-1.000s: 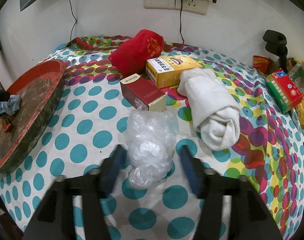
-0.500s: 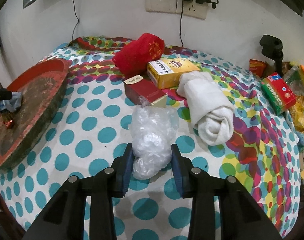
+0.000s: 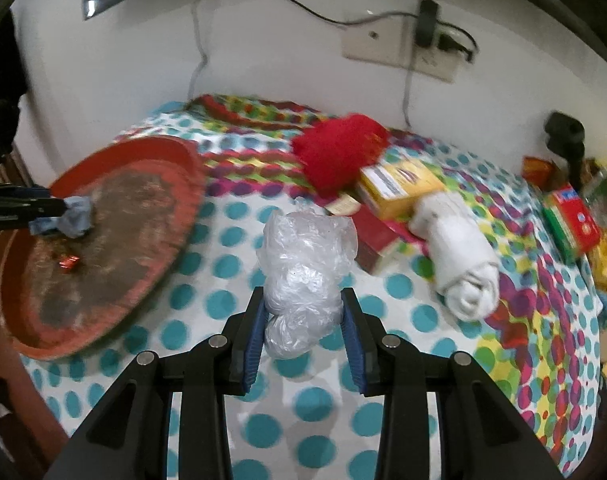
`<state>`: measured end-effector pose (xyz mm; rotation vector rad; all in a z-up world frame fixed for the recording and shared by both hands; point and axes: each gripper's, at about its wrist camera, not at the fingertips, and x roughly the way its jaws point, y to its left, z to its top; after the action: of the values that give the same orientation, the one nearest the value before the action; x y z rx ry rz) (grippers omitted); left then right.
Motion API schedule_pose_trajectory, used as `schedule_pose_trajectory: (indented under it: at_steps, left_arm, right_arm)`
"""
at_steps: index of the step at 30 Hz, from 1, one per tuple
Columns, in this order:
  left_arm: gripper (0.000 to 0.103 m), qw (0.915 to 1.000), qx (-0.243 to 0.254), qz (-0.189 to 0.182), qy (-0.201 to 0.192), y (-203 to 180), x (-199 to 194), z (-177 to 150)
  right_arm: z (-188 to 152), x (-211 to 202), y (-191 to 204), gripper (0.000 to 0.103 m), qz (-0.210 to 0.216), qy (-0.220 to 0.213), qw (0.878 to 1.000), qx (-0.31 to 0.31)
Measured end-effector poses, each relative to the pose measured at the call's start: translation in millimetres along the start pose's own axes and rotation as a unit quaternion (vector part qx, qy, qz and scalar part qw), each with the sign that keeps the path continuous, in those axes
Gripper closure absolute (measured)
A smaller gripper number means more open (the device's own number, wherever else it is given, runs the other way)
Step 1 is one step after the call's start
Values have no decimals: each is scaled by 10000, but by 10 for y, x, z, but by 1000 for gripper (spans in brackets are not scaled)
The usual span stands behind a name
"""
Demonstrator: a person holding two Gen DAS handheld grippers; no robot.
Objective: Organize objects
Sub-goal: 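Lift the clear plastic bag and carry it toward the red tray with the right tool, then lower the plastic bag into the red tray and open the right tool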
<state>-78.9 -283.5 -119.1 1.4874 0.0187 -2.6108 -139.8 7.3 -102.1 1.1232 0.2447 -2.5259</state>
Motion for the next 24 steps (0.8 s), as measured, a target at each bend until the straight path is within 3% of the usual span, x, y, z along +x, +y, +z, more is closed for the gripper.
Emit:
schedule_pose_trajectory:
  at_steps: [24]
  left_arm:
    - [52, 9985, -487, 192, -134, 563, -176, -139]
  right_arm:
    - [284, 111, 1305, 69, 955, 94, 9904, -996]
